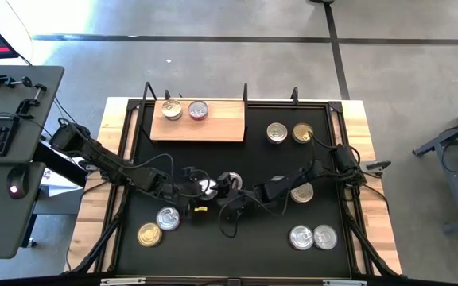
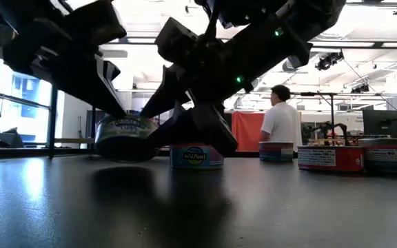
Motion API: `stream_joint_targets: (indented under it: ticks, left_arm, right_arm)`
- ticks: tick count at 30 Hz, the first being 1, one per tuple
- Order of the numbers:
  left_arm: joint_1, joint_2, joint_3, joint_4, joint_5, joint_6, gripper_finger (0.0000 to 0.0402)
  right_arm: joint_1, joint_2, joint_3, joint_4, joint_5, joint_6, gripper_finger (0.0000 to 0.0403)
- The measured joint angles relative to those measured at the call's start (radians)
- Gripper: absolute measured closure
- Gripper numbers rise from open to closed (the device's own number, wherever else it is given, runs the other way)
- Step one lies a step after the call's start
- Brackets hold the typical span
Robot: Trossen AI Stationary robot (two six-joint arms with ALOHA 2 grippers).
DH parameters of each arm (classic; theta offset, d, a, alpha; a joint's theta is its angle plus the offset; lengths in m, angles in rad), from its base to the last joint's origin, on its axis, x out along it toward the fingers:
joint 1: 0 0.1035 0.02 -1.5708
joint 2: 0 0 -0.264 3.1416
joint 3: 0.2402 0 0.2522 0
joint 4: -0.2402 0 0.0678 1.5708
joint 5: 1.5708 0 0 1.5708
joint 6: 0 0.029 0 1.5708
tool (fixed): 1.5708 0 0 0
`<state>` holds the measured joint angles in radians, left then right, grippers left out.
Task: Stack canned seafood by type on shelf
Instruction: Put the green tuna can on the shelf
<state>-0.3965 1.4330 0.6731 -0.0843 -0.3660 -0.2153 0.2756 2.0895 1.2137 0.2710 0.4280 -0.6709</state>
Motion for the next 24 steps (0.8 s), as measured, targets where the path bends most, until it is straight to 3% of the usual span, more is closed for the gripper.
stream_joint_targets:
  ticks: [7, 16, 24]
  left_arm:
    - [-0.001, 0.0, 0.0, 0.034, 0.036, 0.009, 0.0401]
    - [-0.016, -0.002, 0.0, 0.067, 0.02, 0.026, 0.0401]
    - [-0.024, -0.009, 0.031, 0.035, 0.015, 0.135, 0.0366]
  right_arm:
    - [-0.003, 0.0, 0.0, -0.001, 0.022, 0.078, 0.016]
    - [0.0, 0.002, -0.002, -0.012, -0.04, 0.209, 0.0292]
    - [-0.005, 0.001, -0.002, 0.003, -0.1, 0.444, 0.0295]
